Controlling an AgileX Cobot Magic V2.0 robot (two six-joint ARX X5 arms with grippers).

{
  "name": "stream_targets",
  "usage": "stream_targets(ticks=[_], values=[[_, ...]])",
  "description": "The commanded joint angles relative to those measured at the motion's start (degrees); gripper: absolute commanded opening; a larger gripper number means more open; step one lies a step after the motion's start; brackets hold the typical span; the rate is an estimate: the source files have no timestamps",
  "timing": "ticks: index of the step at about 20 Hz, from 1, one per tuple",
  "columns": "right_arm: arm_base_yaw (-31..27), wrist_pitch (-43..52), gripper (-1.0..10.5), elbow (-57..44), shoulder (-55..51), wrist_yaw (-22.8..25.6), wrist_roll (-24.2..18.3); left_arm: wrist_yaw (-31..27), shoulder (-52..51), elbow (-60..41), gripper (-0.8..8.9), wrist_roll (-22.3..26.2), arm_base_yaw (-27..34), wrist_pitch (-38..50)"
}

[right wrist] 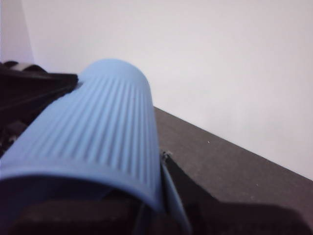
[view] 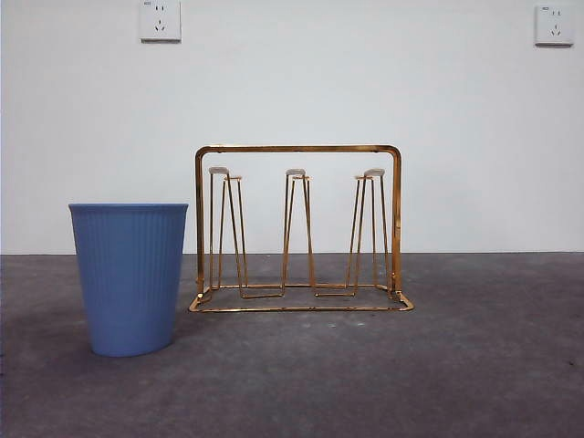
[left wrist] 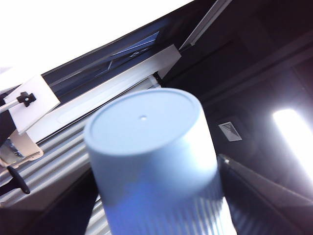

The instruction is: Pick up cup 1,put cup 1 in the cup rack,pick up cup 2,put cup 2 in the cup rack

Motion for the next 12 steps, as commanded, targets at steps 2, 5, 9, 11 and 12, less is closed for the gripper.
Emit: stream_targets(ticks=[2, 5, 9, 11, 12], values=[[0.0, -2.2, 1.8, -0.4, 0.5, 1.0, 0.2, 0.9, -0.2, 0.2, -0.08, 4.2, -0.3, 1.2], [0.0, -6.0, 2.0, -0.4, -0.9, 1.7, 0.6, 1.3, -0.2, 0.2, -0.08, 5.8, 0.2, 0.3], [0.0, -18.6, 1.9, -0.4, -5.1, 5.4, 0.9, 2.4, -0.3, 0.2, -0.07, 10.3, 1.7, -3.3], [0.0, -27.0, 1.9, -0.4, -7.7, 7.7, 2.8, 2.4, -0.4, 0.2, -0.06, 15.7, 2.0, -7.7], [0.0, -30.5, 1.9, -0.4, -9.2, 8.3, 4.0, 1.9, -0.4, 0.3, -0.06, 19.9, 2.0, -10.5]])
